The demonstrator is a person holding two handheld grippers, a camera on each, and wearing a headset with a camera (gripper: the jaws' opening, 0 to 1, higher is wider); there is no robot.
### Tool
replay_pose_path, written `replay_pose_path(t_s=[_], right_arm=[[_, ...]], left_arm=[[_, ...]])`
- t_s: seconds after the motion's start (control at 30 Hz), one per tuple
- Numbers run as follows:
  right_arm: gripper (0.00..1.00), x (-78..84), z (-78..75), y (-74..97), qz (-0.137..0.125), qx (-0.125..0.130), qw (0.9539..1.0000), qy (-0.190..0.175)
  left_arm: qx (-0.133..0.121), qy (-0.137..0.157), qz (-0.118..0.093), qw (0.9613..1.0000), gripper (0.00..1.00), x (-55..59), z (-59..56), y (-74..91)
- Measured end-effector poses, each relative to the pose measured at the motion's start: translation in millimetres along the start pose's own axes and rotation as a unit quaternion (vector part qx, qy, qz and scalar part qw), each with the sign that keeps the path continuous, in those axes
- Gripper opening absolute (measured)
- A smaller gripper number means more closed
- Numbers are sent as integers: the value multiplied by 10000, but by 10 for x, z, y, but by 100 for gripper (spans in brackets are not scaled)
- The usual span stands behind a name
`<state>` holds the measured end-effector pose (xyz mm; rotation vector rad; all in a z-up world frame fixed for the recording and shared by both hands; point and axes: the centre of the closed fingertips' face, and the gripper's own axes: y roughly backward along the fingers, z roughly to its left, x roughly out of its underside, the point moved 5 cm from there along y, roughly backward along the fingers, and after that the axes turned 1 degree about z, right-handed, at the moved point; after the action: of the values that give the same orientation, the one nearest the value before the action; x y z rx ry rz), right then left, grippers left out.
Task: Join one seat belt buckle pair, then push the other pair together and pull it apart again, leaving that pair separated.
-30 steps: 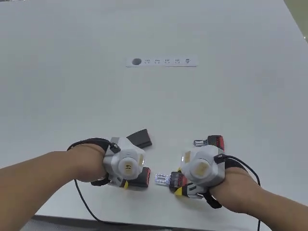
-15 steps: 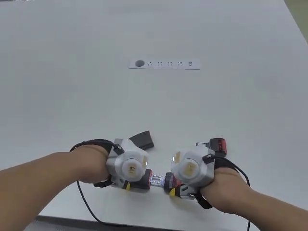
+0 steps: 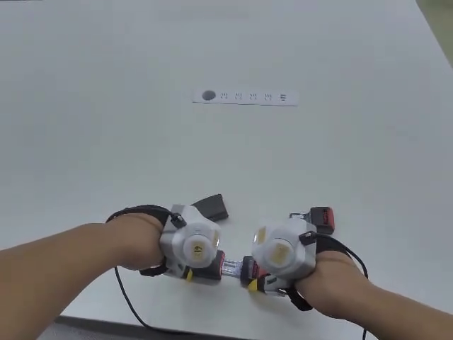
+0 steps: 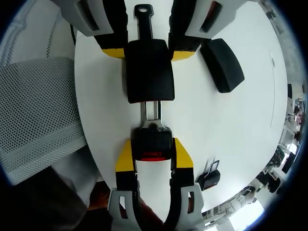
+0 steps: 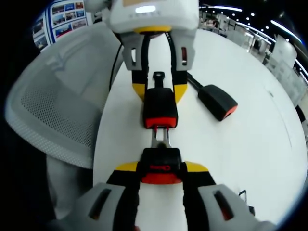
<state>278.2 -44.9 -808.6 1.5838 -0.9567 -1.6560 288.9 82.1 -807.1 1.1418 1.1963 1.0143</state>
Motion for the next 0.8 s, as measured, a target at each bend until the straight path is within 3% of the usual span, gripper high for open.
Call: replay_pose_path(t_s=[0.53, 0.8], right_arm=[[33, -77, -12, -54, -101, -3, 9999, 91], [32, -139, -26, -73, -166, 47, 9998, -47]], left_arm=[[-7, -29, 5, 10000, 32, -7, -7, -2], [-30, 163, 35, 9999, 32, -4, -3, -2]])
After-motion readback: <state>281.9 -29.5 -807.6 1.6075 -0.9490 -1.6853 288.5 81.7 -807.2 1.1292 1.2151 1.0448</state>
